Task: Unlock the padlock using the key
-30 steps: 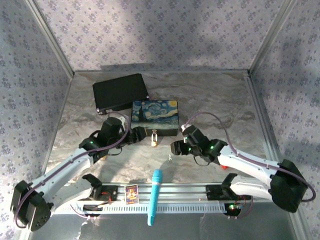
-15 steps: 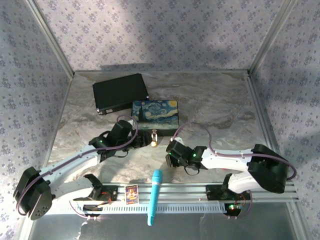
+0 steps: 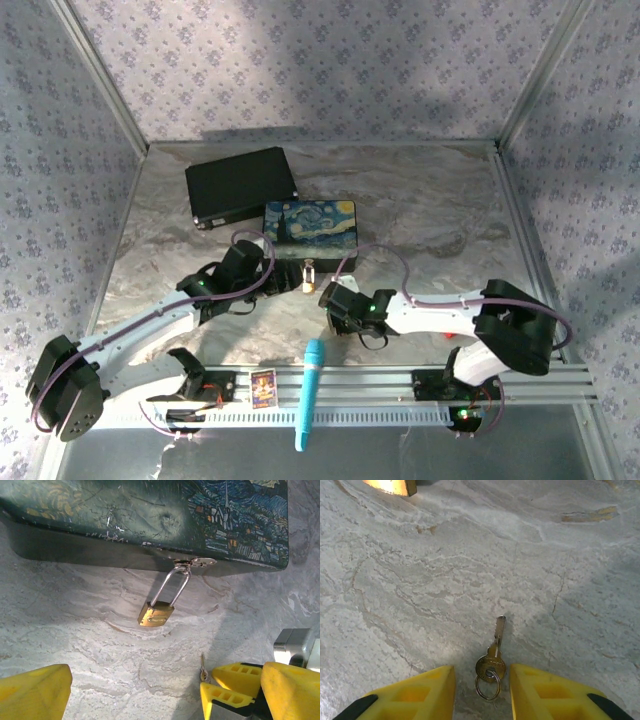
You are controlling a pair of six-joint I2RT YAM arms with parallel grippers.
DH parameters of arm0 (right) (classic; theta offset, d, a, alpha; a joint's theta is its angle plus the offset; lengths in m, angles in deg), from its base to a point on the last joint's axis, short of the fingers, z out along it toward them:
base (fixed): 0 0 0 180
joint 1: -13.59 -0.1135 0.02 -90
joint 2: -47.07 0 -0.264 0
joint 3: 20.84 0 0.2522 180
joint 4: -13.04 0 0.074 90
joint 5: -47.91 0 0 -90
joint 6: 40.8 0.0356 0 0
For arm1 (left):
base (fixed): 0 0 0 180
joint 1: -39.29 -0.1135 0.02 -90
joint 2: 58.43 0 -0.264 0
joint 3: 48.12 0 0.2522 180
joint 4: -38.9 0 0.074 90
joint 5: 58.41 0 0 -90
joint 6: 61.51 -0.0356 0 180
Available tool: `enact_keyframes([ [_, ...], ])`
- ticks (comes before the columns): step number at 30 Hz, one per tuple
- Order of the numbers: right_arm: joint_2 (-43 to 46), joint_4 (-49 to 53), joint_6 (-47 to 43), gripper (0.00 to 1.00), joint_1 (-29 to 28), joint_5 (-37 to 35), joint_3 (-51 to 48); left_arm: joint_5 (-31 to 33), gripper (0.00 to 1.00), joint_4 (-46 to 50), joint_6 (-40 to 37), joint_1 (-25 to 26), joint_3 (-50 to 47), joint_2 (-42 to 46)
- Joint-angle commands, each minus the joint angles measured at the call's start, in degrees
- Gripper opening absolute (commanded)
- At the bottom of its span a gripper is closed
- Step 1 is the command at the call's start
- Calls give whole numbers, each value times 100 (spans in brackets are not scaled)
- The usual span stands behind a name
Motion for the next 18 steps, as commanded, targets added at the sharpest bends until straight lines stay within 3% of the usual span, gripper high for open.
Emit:
enact_keyframes([
  [1,-185,544,199,31,-55,-196,255,138,97,154,-4,41,57,101],
  [7,-441,873,245,28,-193,-222,407,141,97,118,54,43,9,86],
  [12,-422,624,237,14,-166,-101,272,237,97,44,207,43,-120,144],
  [15,-259,677,-13,0,56,207,248,346,97,-35,405,44,-180,150],
  [18,160,623,-497,0,321,563,59,364,97,-217,669,44,-223,70],
])
